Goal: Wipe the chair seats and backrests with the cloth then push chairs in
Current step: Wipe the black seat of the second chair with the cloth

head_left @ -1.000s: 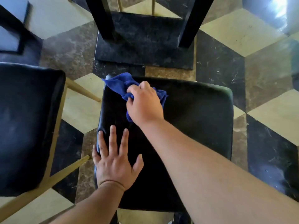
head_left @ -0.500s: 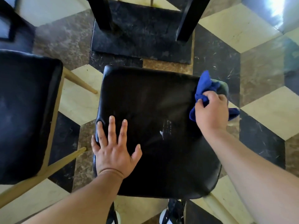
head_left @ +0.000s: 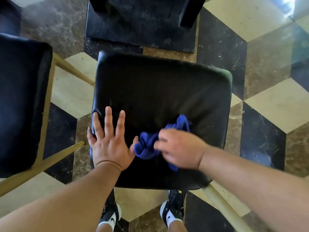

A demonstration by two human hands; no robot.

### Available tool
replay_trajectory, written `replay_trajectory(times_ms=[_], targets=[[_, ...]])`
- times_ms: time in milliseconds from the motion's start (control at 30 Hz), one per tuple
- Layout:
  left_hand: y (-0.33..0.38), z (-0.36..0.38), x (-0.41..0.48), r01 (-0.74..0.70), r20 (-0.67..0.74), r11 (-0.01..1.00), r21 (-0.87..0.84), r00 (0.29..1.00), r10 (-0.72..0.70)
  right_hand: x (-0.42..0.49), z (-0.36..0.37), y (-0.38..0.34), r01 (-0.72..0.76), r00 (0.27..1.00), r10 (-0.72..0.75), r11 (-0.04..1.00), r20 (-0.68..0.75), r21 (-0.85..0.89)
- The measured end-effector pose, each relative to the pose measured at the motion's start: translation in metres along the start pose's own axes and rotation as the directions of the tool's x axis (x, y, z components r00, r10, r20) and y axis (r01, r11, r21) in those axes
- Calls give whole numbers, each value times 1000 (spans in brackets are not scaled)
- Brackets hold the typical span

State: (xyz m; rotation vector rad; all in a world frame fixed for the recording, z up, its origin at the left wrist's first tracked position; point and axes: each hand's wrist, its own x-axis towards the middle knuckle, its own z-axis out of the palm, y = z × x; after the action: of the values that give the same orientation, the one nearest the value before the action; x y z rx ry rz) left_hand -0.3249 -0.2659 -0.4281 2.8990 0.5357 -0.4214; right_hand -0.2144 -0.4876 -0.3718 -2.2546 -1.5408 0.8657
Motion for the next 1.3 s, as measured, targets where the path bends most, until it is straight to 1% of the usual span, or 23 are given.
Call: replay_trajectory(times_ms=[33,67,133,233,267,300,367,467,567,600,667,733,800,833,900,933,967,1033,1067,1200,1233,1267,1300], targets=[[0,0,0,-1,2,1000,-2,1000,1,8,-13,18,-80,992,81,997,-96,5],[-1,0,0,-2,0,1000,-5,1000,2,15,-28,37,-186,964,187,982,-188,25],[-1,0,1,-4,-12,1000,-7,1000,4,26,-58,75,-366,868,369,928,-332,75],[-1,1,0,-10,-25,1000,-4,1000,10,33,-83,112,-532,718,552,828,-425,176],[-2,2,0,-9,-30,1000,-2,1000,8,33,-83,113,-550,697,571,814,-434,188],[-2,2,0,-7,-32,1000,0,999,7,30,-80,108,-550,701,566,816,-434,176],[-1,2,0,-7,-31,1000,0,999,7,16,-64,85,-492,777,507,859,-373,143],[-1,1,1,-2,-18,1000,3,1000,2,-22,-28,38,-351,910,369,928,-190,123],[-1,1,0,4,-12,1000,-1,1000,-5,-64,6,-6,-168,986,167,978,20,122],[-1,1,0,5,-10,1000,0,1000,-5,-76,14,-16,-97,989,83,988,119,117],[-1,1,0,3,-13,1000,-2,1000,-3,-89,19,-20,37,959,-61,995,276,91],[-1,1,0,8,-12,1000,-3,1000,-8,-87,13,-10,127,931,-147,989,333,79],[-1,0,0,12,-17,1000,0,1000,-12,-79,2,8,146,938,-156,988,310,53],[-1,1,0,10,-18,1000,1,1000,-10,-76,-6,18,114,957,-117,993,265,27],[-1,2,0,2,-26,1000,-3,1000,-2,-74,-23,45,-22,993,24,999,116,-23],[-2,3,0,-1,-31,1000,-6,1000,0,-74,-32,60,-121,992,122,992,27,-32],[-3,4,0,-2,-36,1000,-10,999,1,-73,-42,74,-234,971,232,972,-58,-20],[-4,6,1,-2,-46,1000,-16,999,1,-70,-62,104,-441,876,444,895,-186,60],[-5,7,1,0,-53,1000,-14,999,0,-69,-70,118,-514,824,521,853,-223,95],[-7,11,1,-12,-69,1000,-7,998,11,-66,-78,149,-666,633,694,714,-343,215],[-8,11,1,-15,-72,1000,-7,997,14,-66,-75,148,-684,602,712,693,-362,228],[-7,12,1,-17,-74,1000,-5,997,16,-66,-69,142,-691,596,714,689,-368,218],[-7,12,1,-16,-76,1000,-5,997,15,-69,-62,131,-684,617,700,703,-360,195]])
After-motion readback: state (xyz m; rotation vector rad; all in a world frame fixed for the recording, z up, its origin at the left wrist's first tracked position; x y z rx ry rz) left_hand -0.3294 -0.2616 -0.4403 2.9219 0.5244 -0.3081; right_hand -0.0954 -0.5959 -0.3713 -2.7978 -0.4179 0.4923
